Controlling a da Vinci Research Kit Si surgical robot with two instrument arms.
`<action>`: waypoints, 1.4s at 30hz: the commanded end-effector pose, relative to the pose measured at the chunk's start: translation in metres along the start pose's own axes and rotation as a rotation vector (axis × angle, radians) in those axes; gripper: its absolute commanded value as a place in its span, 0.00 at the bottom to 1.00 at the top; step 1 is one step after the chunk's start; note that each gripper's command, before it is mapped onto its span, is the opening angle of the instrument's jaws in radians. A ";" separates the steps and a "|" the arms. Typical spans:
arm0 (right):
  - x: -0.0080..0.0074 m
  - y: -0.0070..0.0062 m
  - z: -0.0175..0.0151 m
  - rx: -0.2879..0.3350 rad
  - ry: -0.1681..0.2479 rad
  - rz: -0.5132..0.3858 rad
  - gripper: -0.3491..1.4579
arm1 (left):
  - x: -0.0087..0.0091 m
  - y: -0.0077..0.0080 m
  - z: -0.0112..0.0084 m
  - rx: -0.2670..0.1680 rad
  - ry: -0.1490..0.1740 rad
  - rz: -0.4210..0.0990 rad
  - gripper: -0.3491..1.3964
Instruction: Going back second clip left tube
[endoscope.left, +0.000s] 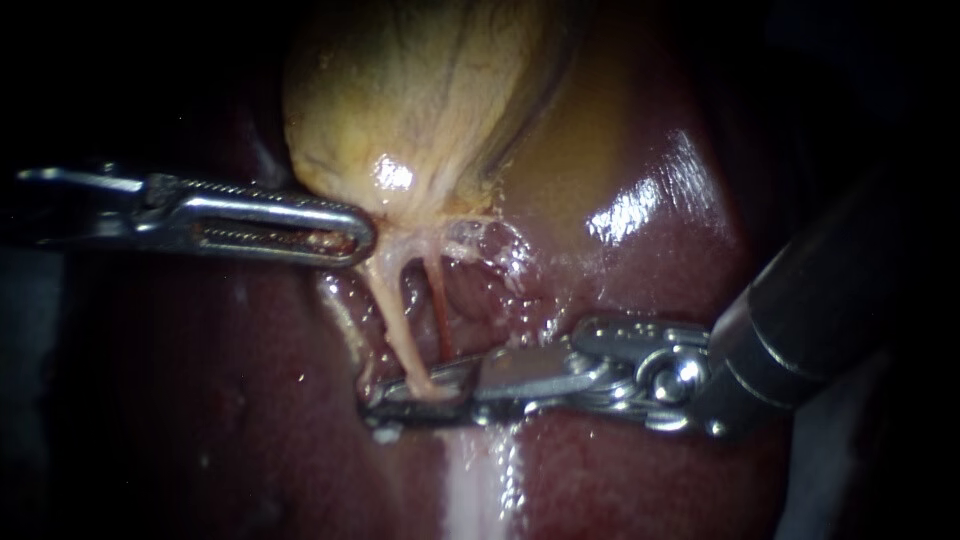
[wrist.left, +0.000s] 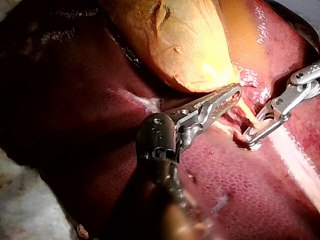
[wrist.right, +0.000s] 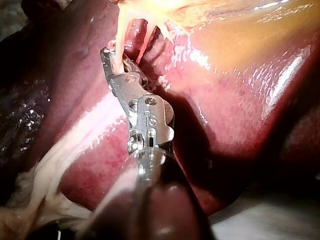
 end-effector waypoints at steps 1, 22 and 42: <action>0.0000 0.0000 0.0000 0.000 0.000 0.000 0.00 | 0.0000 0.0000 0.0000 0.001 0.001 0.000 0.00; 0.0023 -0.0006 -0.0005 -0.031 0.070 -0.127 0.47 | -0.0001 0.0000 -0.0001 0.000 0.000 0.000 0.00; 0.0019 -0.0010 -0.0049 -0.023 0.067 -0.170 0.47 | -0.0001 0.0000 -0.0003 0.000 0.000 0.000 0.00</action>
